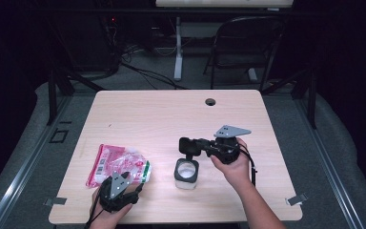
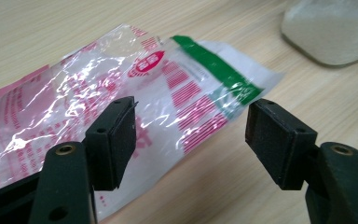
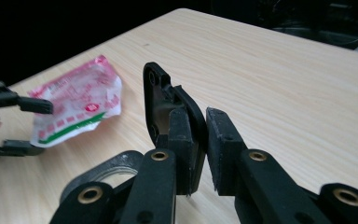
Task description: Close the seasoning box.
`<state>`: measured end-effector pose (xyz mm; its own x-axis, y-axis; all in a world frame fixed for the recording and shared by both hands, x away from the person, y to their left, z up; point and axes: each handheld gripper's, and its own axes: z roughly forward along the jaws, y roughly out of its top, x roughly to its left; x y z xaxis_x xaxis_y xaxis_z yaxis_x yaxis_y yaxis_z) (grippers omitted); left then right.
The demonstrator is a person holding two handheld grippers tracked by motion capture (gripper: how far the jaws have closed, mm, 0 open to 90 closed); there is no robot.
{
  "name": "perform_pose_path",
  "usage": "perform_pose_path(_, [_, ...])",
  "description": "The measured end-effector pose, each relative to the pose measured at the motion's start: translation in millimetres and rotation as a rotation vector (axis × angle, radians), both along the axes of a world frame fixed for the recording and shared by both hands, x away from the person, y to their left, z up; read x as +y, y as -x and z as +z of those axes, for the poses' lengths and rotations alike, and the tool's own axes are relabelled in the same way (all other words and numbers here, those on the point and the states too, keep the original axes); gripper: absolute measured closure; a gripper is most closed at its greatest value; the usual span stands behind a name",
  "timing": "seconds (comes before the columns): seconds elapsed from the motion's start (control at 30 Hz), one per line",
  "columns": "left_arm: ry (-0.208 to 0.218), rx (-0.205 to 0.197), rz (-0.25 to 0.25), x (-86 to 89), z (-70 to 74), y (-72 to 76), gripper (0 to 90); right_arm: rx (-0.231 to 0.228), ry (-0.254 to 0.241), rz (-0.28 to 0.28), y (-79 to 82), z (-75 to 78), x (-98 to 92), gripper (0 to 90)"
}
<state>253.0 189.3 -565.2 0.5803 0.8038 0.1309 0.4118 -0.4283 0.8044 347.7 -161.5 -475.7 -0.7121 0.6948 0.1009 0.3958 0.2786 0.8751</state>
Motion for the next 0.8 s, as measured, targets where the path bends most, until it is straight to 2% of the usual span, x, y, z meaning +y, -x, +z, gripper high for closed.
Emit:
perform_pose_path(0.1, [0.008, 0.002, -0.011, -4.3, -0.4, 0.4, 33.6, -0.02, 0.017, 0.004, 3.4, 1.0, 2.3, 80.9])
perform_pose_path(0.27, [0.006, 0.004, -0.042, -12.9, -0.8, 0.6, 33.6, -0.023, 0.025, 0.007, 6.8, 1.6, 1.7, 81.0])
perform_pose_path(0.5, [0.019, 0.004, -0.08, -21.9, 1.2, -3.4, 33.7, -0.003, -0.017, 0.038, 12.3, 1.4, 0.5, 78.3])
perform_pose_path(0.8, [0.05, -0.01, -0.108, -32.6, 6.1, -10.8, 33.9, -0.015, 0.003, 0.078, 28.0, -0.2, 5.4, 71.8])
